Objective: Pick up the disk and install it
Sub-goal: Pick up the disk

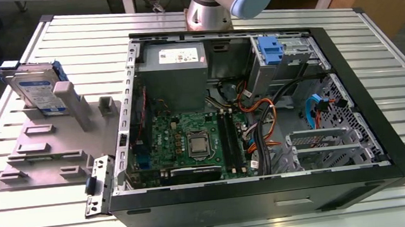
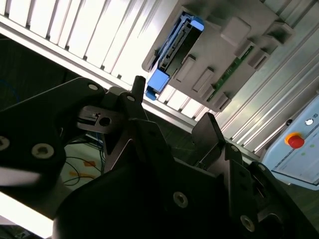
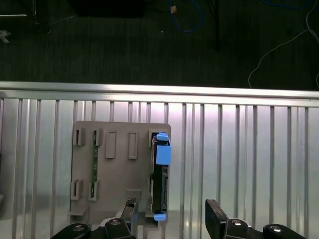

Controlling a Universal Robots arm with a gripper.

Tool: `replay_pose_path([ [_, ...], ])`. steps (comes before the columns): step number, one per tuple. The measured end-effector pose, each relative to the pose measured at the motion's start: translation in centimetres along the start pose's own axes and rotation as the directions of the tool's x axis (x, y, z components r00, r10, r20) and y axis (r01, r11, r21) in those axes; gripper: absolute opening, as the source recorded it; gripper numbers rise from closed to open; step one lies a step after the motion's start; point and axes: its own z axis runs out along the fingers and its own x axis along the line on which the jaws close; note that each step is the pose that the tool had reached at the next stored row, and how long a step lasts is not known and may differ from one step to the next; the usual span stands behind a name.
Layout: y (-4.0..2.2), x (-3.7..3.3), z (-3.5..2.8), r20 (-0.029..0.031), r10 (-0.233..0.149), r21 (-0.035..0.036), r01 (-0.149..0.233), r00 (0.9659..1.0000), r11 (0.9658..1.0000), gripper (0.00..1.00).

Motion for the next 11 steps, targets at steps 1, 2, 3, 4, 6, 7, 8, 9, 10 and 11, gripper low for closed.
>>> replay_pose_path([
  [1, 0.0, 0.0, 0.04, 0.0, 0.0, 0.0, 0.0, 1.0, 1.0, 0.65],
  [2, 0.0, 0.0, 0.04, -0.0001, 0.0, -0.0001, 0.0, 1.0, 1.0, 0.65],
  [3, 0.0, 0.0, 0.04, -0.0001, 0.0, -0.0002, 0.0, 1.0, 1.0, 0.65],
  [4, 0.0, 0.0, 0.08, 0.0, 0.0, -0.0001, 0.0, 1.0, 1.0, 0.65],
  [6, 0.0, 0.0, 0.11, 0.0, 0.0, 0.0, 0.0, 1.0, 1.0, 0.65],
  [7, 0.0, 0.0, 0.12, 0.0, 0.0, 0.0, 0.0, 1.0, 1.0, 0.65],
  [8, -0.01, 0.01, 0.15, 0.0001, 0.0, 0.0001, 0.0, 1.0, 1.0, 0.65],
  [9, 0.0, 0.01, 0.18, 0.0001, 0.0, 0.0002, 0.0, 1.0, 1.0, 0.65],
  [10, 0.0, 0.01, 0.2, 0.0, 0.0, 0.0, 0.0, 1.0, 1.0, 0.65],
  [11, 0.0, 0.01, 0.23, 0.0, 0.0, 0.0, 0.0, 1.0, 1.0, 0.65],
])
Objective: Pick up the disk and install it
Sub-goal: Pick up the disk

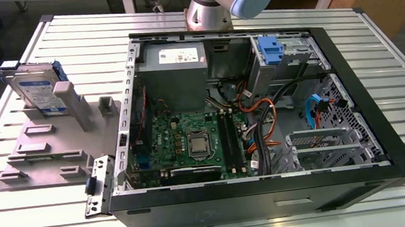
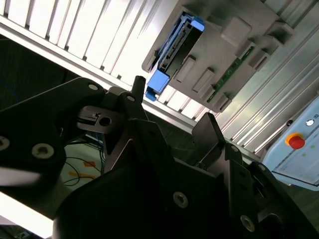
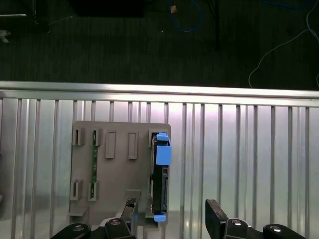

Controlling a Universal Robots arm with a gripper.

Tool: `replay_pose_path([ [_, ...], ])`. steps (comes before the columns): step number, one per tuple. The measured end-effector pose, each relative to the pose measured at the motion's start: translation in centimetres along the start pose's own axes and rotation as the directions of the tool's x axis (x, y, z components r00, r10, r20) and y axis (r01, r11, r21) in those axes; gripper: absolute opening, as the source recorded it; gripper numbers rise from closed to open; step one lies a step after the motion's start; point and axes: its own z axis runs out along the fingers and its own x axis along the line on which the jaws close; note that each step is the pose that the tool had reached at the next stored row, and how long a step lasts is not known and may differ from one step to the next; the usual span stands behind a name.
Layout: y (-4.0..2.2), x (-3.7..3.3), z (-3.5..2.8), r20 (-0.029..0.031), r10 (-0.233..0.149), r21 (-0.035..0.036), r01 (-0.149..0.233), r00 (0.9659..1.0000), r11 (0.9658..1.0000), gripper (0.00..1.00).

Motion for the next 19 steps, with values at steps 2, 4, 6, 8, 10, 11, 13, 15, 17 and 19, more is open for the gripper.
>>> replay_pose_path([
  [2, 0.0, 0.0, 0.08, 0.0, 0.0, 0.0, 0.0, 1.0, 1.0, 0.65],
  [4, 0.0, 0.01, 0.14, 0.0, 0.0, 0.0, 0.0, 1.0, 1.0, 0.65],
  [6, -0.01, 0.01, 0.2, 0.0, 0.0, 0.0001, 0.0, 1.0, 1.0, 0.65],
  [8, -0.01, 0.01, 0.27, 0.0001, 0.0, 0.0, 0.0, 1.0, 1.0, 0.65],
  [10, -0.01, 0.01, 0.33, 0.0001, 0.0, 0.0, 0.0, 1.0, 1.0, 0.65],
  [11, -0.01, 0.01, 0.36, 0.0001, 0.0, 0.0, 0.0, 1.0, 1.0, 0.65],
  [13, -0.01, 0.02, 0.44, 0.0001, 0.0, 0.0, 0.0, 1.0, 1.0, 0.65],
  [15, -0.01, 0.02, 0.51, 0.0001, 0.0, 0.0, 0.0, 1.0, 1.0, 0.65],
  [17, -0.01, 0.02, 0.57, 0.0001, 0.0, 0.0, 0.0, 1.0, 1.0, 0.65],
  [19, -0.01, 0.02, 0.6, 0.0, 0.0, -0.0002, 0.0, 1.0, 1.0, 0.65],
])
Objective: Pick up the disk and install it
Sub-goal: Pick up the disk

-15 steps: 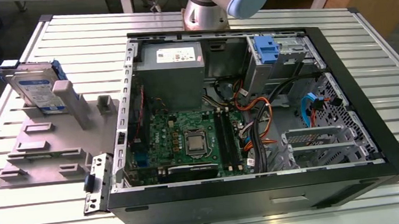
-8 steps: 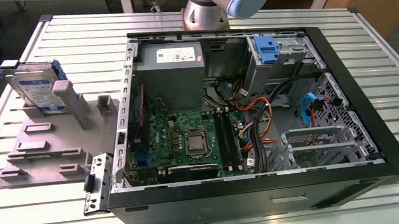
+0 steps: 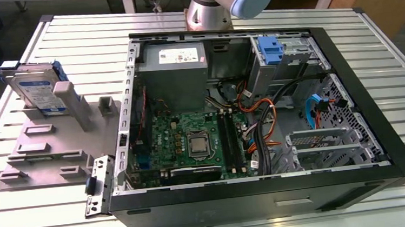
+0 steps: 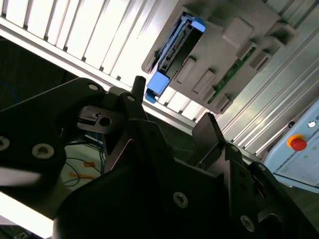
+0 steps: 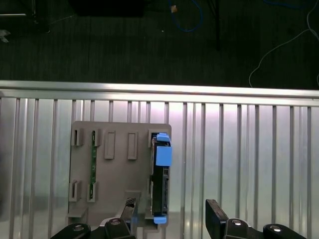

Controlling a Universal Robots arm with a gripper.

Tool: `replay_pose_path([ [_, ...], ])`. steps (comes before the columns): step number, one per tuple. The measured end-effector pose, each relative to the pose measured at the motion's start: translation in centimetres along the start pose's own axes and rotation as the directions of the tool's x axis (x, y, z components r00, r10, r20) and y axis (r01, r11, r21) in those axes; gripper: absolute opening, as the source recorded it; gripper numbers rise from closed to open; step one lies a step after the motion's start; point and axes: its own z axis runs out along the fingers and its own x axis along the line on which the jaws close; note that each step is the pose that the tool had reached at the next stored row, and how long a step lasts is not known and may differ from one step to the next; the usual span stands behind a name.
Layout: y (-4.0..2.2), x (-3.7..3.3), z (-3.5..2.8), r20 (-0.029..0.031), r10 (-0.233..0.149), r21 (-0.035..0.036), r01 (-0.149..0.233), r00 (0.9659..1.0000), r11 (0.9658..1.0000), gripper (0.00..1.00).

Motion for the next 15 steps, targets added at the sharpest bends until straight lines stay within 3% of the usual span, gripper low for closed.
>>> replay_pose_path([
  [15, -0.01, 0.01, 0.38, 0.0001, 0.0, 0.0002, 0.0, 1.0, 1.0, 0.65],
])
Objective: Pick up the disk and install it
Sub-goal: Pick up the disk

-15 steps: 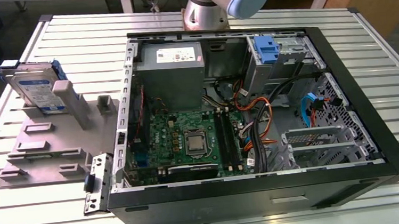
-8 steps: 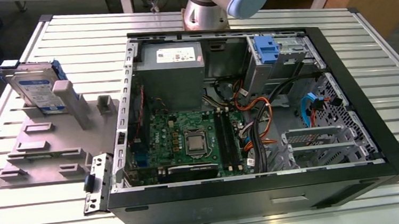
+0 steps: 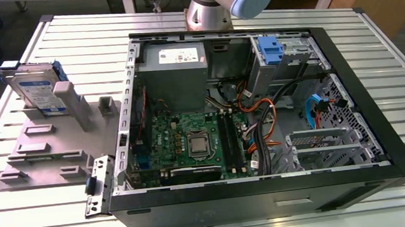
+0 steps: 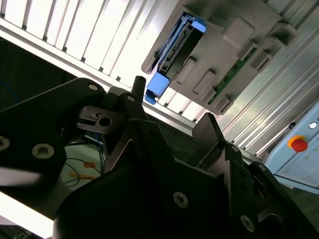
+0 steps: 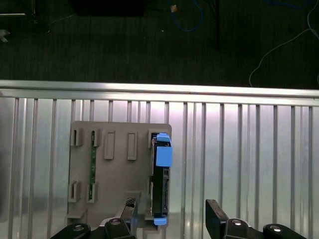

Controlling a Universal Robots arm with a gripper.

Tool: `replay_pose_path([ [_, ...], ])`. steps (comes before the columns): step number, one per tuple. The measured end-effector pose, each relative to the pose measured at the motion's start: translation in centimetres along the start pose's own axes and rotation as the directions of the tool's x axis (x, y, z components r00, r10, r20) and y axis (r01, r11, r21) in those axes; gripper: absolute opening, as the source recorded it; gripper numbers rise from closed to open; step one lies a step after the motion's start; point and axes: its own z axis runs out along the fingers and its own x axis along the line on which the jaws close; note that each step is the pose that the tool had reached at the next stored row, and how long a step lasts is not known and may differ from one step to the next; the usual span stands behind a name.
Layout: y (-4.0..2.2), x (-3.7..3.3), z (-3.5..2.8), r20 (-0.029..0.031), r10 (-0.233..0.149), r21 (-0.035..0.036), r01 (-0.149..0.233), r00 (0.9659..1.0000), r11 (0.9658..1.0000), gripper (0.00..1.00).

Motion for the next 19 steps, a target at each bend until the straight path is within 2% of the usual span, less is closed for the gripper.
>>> replay_pose_path([
  [19, -0.02, 0.04, 1.03, 0.0, 0.0, -0.0001, 0.0, 1.0, 1.0, 0.65],
])
